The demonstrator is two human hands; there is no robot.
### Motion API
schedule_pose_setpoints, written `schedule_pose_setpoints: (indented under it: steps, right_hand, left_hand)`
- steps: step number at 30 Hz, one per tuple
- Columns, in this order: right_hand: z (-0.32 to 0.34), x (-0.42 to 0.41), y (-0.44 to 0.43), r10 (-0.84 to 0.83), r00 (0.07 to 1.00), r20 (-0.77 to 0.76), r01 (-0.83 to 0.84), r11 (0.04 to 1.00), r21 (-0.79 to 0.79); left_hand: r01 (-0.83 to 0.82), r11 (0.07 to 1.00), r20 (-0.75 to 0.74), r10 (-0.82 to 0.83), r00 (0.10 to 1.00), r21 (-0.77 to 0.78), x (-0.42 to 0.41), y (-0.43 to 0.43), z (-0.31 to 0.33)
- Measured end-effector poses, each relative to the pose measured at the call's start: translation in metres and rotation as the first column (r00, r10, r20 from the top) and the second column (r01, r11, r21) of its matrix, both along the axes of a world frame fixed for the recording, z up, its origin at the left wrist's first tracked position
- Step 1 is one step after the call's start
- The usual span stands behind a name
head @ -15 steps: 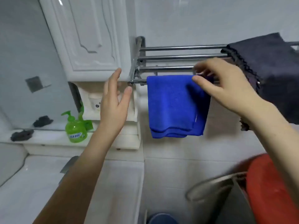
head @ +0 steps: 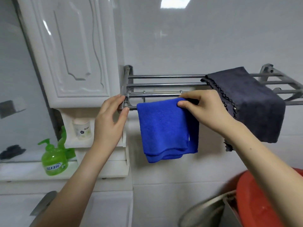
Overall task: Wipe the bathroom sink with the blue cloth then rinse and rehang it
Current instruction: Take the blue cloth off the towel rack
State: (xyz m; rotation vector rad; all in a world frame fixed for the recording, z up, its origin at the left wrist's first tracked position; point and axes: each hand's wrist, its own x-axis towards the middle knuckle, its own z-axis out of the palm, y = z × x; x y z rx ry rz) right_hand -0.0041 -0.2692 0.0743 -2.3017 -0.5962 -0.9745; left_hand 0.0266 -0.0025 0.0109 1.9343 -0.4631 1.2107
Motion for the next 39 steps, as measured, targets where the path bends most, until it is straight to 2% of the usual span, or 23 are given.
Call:
schedule_pose_setpoints:
  steps: [7,12,16,19,22,25,27,30,33,37,39]
  right_hand:
    - [0.025,-0.026,0.001,0.013,0.963,0.268,-0.018,1.0,0.015]
    - [0.021,-0.056,-0.006,0.047,0.892,0.45,-0.063,0.998,0.02]
    - [0.007,-0.087,-0.013,0.127,0.88,0.458,-0.151,0.988,0.017]
    - [-0.022,-0.105,-0.017,0.218,0.901,0.375,-0.218,0.975,-0.044]
    - [-0.07,-0.124,-0.016,0.304,0.919,0.25,-0.284,0.952,-0.114]
    - [-0.131,-0.145,-0.012,0.383,0.923,0.026,-0.379,0.919,-0.109]
    - [-0.18,-0.162,-0.007,0.425,0.889,-0.172,-0.441,0.895,-0.069]
    - [-0.258,-0.196,0.004,0.432,0.776,-0.46,-0.497,0.867,-0.025]
    - [-0.325,-0.241,0.024,0.409,0.631,-0.66,-0.517,0.855,0.036]
    - [-0.383,-0.297,0.055,0.386,0.42,-0.821,-0.58,0.81,0.084]
    - [-0.404,-0.318,0.075,0.351,0.337,-0.874,-0.61,0.788,0.082]
  left_hand:
    - [-0.032,0.999,-0.024,0.031,0.999,-0.009,-0.017,-0.005,0.006]
    - [-0.018,1.0,-0.095,0.02,0.995,0.024,-0.049,-0.003,0.001]
    - [-0.079,0.995,-0.121,0.087,0.989,0.068,-0.09,-0.003,-0.014]
    - [-0.116,0.992,-0.172,0.123,0.977,0.052,-0.133,-0.004,-0.038]
    - [-0.158,0.987,-0.284,0.156,0.946,0.018,-0.185,-0.006,-0.081]
    - [-0.241,0.971,-0.436,0.22,0.873,0.007,-0.244,-0.007,-0.139]
    - [-0.315,0.949,-0.561,0.253,0.788,-0.014,-0.287,-0.01,-0.185]
    - [-0.447,0.891,-0.742,0.248,0.623,-0.077,-0.357,-0.02,-0.258]
    - [-0.544,0.837,-0.883,0.212,0.418,-0.057,-0.436,-0.028,-0.32]
    - [-0.641,0.767,-0.966,0.155,0.205,-0.013,-0.547,-0.028,-0.373]
    - [-0.728,0.686,-0.983,0.131,0.125,-0.001,-0.596,-0.023,-0.388]
